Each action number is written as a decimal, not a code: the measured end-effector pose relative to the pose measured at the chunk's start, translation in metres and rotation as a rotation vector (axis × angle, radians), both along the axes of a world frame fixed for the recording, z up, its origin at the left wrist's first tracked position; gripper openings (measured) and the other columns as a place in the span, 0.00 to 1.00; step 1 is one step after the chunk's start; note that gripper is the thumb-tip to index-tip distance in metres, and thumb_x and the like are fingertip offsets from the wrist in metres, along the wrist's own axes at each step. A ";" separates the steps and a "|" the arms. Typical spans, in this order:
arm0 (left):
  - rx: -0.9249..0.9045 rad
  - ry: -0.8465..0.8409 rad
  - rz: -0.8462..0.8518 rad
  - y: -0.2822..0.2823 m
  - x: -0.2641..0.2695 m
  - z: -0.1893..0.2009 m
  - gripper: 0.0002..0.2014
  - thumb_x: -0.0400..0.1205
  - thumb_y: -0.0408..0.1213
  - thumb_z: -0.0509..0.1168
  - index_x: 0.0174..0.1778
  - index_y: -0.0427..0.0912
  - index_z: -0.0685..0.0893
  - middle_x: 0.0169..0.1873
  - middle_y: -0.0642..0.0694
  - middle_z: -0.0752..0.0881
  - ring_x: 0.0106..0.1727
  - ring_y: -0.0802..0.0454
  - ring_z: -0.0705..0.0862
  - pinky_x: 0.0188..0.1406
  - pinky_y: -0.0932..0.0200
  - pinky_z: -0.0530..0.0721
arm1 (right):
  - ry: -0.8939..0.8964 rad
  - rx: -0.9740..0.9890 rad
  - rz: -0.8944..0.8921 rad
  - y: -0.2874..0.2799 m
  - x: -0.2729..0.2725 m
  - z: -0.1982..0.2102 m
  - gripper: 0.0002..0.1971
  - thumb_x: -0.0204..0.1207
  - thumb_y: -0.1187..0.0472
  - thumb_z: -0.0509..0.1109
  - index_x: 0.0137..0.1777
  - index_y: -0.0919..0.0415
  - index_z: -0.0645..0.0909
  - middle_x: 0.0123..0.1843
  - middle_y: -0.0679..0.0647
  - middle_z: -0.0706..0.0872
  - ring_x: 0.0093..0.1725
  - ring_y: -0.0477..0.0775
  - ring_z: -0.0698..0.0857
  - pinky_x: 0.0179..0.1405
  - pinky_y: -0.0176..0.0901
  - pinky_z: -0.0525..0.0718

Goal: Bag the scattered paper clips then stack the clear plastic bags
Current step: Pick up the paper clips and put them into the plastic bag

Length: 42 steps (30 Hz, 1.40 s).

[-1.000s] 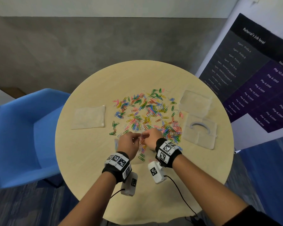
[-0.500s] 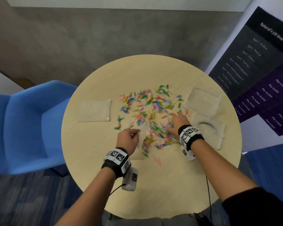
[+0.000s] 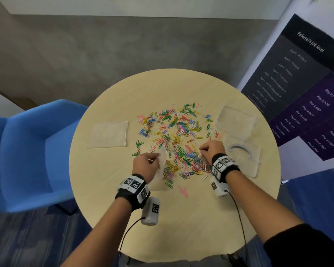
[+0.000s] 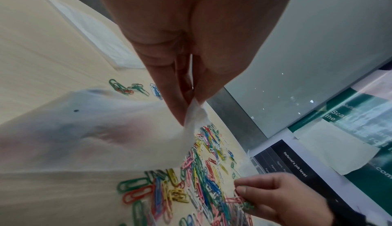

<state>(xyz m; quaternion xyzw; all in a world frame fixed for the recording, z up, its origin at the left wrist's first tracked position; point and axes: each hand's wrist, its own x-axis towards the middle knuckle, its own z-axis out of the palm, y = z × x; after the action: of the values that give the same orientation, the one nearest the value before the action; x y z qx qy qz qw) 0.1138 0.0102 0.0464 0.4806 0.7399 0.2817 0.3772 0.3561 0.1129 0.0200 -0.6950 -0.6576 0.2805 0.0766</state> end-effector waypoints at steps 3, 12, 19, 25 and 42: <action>-0.003 -0.024 0.002 0.002 0.003 0.001 0.13 0.82 0.32 0.65 0.60 0.41 0.90 0.33 0.47 0.89 0.36 0.52 0.87 0.46 0.65 0.81 | 0.533 -0.140 -0.328 -0.010 0.007 0.016 0.06 0.73 0.69 0.76 0.49 0.64 0.91 0.45 0.57 0.92 0.35 0.46 0.91 0.42 0.32 0.88; 0.005 -0.052 -0.038 0.003 0.017 0.000 0.13 0.82 0.31 0.64 0.61 0.40 0.89 0.37 0.45 0.91 0.38 0.49 0.89 0.54 0.53 0.87 | 1.240 -0.468 -0.455 -0.044 -0.069 0.048 0.08 0.72 0.75 0.73 0.50 0.70 0.88 0.46 0.62 0.92 0.44 0.56 0.92 0.43 0.39 0.90; 0.113 0.024 -0.129 0.000 0.012 -0.001 0.12 0.81 0.30 0.66 0.58 0.40 0.90 0.50 0.42 0.90 0.46 0.47 0.87 0.54 0.51 0.86 | 0.755 -0.492 -0.305 -0.049 -0.101 0.024 0.11 0.78 0.73 0.67 0.58 0.73 0.84 0.59 0.68 0.86 0.60 0.65 0.86 0.63 0.54 0.85; 0.127 0.030 -0.162 0.001 0.009 -0.006 0.13 0.81 0.31 0.66 0.59 0.42 0.90 0.49 0.43 0.91 0.45 0.47 0.87 0.53 0.48 0.87 | 0.574 -0.396 -0.177 -0.048 -0.111 0.030 0.14 0.76 0.76 0.66 0.61 0.73 0.83 0.56 0.68 0.87 0.54 0.62 0.86 0.58 0.48 0.84; 0.072 -0.044 -0.041 -0.001 -0.015 -0.003 0.12 0.82 0.31 0.65 0.59 0.41 0.89 0.40 0.48 0.88 0.38 0.55 0.85 0.51 0.62 0.83 | -0.341 -0.168 0.129 -0.035 -0.028 -0.021 0.49 0.66 0.30 0.71 0.84 0.49 0.56 0.83 0.58 0.61 0.80 0.66 0.63 0.78 0.58 0.65</action>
<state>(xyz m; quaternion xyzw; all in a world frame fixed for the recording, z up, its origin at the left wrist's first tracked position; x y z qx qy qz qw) 0.0985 0.0091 0.0431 0.5024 0.7110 0.3108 0.3813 0.3279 0.0780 -0.0010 -0.6929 -0.6784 0.2170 -0.1121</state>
